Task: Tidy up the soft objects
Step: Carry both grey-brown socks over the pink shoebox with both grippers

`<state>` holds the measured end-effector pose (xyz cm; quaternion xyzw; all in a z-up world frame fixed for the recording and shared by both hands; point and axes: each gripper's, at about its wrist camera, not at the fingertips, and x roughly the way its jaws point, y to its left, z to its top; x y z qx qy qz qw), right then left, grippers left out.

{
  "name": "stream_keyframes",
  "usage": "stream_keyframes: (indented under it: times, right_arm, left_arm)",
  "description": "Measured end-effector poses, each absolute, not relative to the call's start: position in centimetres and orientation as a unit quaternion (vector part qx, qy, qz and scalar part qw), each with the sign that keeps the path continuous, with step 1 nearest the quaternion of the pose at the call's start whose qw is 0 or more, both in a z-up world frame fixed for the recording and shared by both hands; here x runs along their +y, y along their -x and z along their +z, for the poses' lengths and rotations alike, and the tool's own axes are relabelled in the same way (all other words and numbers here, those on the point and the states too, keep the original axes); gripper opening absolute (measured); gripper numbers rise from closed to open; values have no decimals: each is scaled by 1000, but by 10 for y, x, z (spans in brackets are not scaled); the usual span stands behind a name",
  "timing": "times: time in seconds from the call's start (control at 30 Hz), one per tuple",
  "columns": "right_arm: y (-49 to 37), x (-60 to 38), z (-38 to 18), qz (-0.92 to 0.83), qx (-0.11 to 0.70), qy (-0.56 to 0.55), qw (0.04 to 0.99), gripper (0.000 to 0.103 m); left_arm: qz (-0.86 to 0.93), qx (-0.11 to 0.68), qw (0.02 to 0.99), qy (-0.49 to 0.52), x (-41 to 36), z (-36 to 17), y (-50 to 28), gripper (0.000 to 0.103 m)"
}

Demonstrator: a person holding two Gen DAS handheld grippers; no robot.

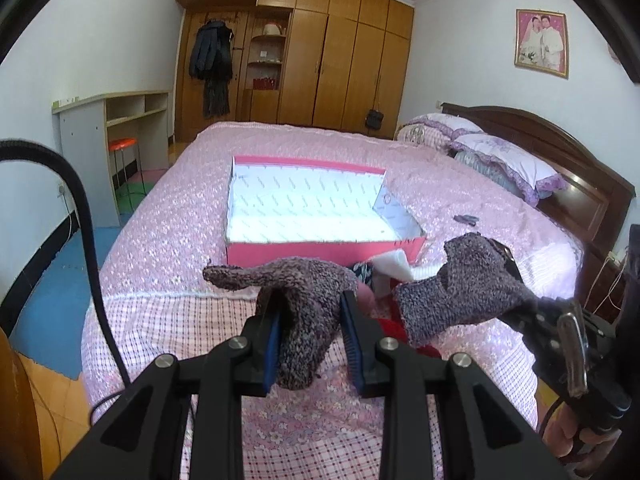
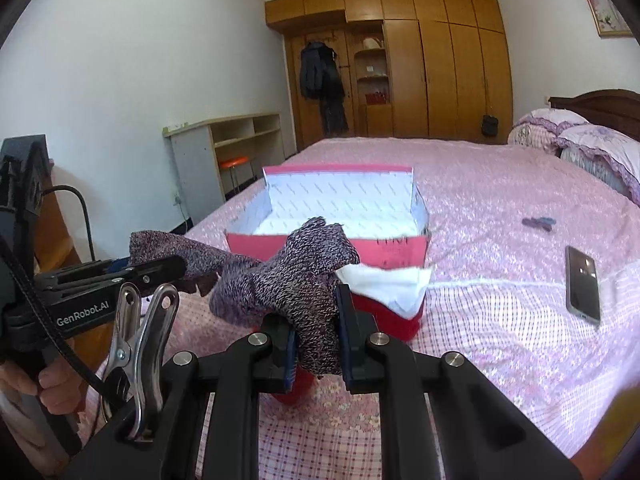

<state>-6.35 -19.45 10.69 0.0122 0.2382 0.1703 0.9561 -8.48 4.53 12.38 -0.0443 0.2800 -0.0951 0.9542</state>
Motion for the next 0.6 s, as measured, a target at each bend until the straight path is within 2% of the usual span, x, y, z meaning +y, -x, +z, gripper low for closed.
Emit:
stream_keyframes:
  times: [0.6]
  right_arm:
    - [29,-203,142,178,229,-12,957,17]
  left_arm:
    - [-101,251,962,26,40,162,53,28]
